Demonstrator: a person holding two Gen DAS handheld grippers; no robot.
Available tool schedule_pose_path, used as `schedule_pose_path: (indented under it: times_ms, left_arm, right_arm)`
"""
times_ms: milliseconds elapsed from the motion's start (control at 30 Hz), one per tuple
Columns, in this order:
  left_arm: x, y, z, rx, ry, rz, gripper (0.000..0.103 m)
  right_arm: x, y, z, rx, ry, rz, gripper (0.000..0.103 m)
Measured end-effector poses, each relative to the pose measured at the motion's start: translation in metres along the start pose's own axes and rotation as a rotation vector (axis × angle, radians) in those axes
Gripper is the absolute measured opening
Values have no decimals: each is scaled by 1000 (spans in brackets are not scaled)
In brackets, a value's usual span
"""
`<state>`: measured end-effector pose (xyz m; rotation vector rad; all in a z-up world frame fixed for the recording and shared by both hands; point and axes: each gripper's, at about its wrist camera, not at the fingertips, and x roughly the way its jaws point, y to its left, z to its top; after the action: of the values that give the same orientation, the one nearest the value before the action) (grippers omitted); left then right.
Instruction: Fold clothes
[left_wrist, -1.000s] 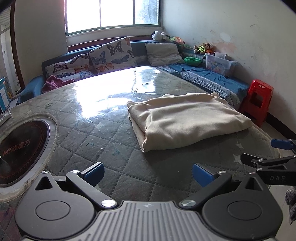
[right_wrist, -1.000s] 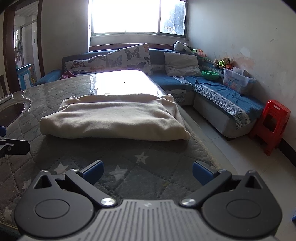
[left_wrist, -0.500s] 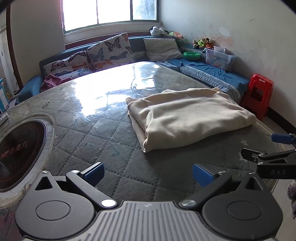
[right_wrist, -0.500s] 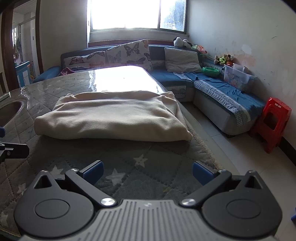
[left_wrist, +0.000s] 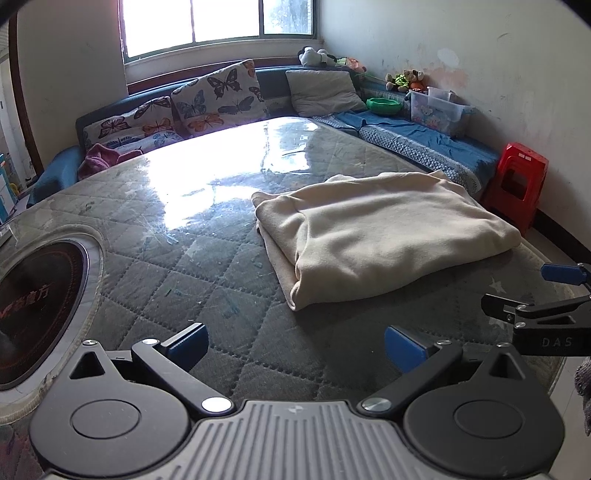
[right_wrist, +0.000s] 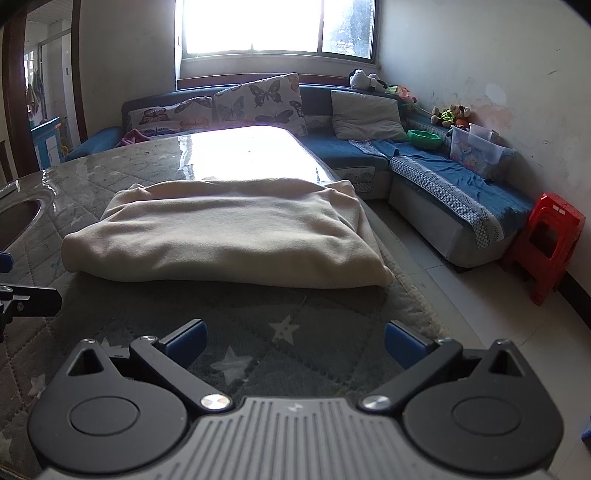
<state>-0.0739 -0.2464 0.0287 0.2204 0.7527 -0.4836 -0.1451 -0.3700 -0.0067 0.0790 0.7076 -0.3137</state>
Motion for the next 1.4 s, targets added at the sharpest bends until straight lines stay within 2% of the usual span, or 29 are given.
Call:
schedule_pose_path:
  times_ms: [1400]
  left_arm:
    - [36, 1, 24, 17, 53, 6, 103]
  right_arm:
    - [29, 1, 15, 23, 27, 14, 103]
